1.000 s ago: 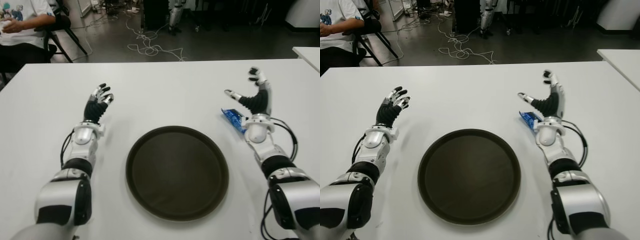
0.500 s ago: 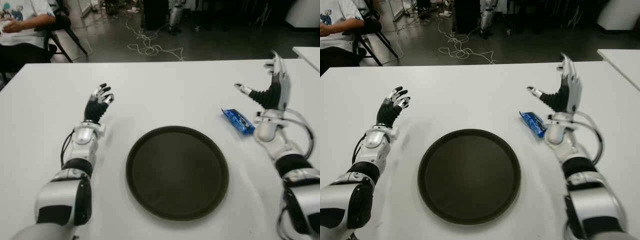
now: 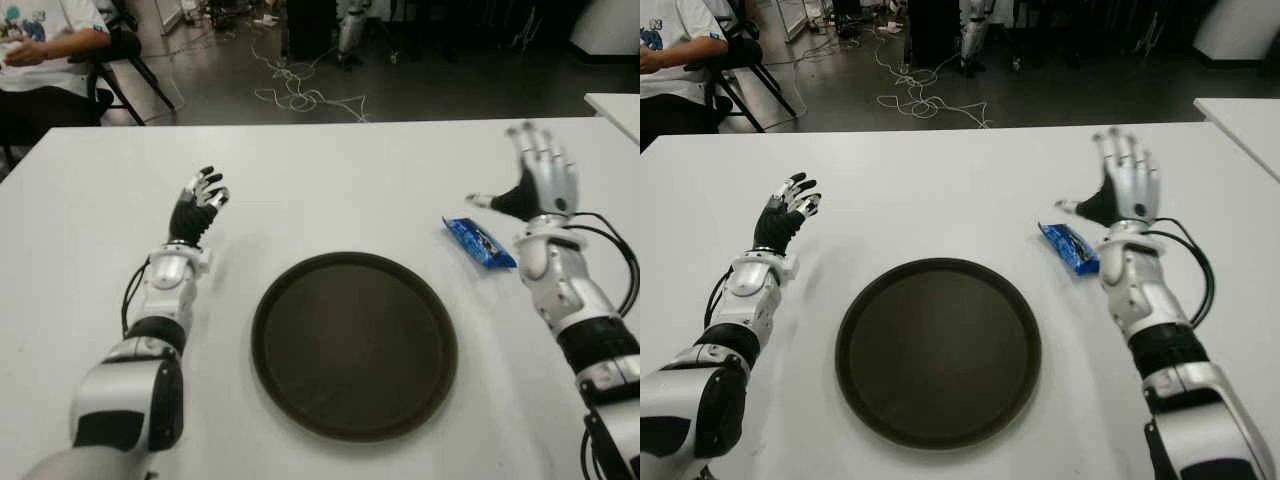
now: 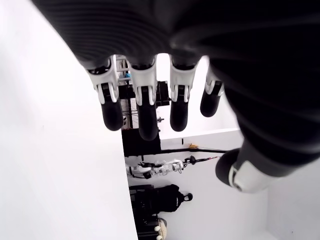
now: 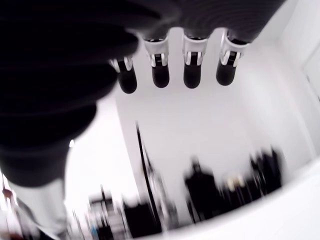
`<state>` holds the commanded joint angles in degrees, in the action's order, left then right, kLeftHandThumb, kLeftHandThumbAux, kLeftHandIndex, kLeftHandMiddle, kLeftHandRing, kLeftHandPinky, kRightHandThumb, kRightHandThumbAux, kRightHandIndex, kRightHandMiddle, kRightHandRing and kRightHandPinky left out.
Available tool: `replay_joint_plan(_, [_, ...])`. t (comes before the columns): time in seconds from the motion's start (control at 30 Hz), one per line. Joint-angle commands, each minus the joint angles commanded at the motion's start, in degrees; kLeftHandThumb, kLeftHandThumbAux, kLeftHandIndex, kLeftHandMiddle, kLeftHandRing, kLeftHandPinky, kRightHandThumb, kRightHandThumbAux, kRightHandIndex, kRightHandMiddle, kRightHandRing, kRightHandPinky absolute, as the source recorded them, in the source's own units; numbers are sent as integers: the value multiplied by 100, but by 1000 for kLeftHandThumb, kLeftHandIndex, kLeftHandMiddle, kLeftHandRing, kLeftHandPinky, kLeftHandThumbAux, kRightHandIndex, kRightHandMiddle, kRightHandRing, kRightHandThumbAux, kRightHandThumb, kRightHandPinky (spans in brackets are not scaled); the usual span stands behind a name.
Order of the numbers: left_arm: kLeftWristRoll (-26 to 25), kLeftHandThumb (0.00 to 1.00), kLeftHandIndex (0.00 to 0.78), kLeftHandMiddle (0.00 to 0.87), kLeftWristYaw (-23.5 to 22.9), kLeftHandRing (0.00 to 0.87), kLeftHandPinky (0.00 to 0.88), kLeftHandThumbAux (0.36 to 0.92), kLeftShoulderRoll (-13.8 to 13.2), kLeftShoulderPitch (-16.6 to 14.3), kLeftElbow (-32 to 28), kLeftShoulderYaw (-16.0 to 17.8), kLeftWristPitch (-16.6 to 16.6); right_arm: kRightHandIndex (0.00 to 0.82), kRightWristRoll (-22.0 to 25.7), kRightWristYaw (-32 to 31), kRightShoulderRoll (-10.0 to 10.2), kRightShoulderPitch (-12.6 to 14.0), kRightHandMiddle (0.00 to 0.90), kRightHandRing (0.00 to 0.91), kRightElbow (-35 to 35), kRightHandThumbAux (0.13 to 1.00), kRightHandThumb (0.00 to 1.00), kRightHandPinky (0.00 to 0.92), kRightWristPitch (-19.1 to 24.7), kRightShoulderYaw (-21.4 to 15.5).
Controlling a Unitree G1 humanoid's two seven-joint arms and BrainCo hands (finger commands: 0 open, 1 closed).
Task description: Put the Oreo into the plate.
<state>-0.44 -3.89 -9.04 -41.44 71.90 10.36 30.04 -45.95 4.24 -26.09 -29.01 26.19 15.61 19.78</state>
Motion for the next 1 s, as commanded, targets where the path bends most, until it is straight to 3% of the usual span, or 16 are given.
replay_joint_plan(0.23, [5,299,85,166,18,156,170,627,-10,0,-2,-26,-5,122,-275,-1089,-246,40,132,121,-377,697,0,97,189,398])
replay_joint_plan(0.43, [-9,298,85,166,8,159,170,628,-8,13,-14,-29,21,203,-424,-1658,-220,30,220,227,-594,685,0,211,505,555])
replay_joint_plan(0.73, [-7,285,83,162,-22,154,160,621,-26,27,-24,-39,51,227,-570,-1812,-77,-22,259,271,-563,676,0,256,749,650])
replay_joint_plan(1.0, [-17,298,83,166,-29,159,160,648,-36,38,-24,-30,60,242,-590,-1643,9,-68,267,286,-395,679,0,292,786,683])
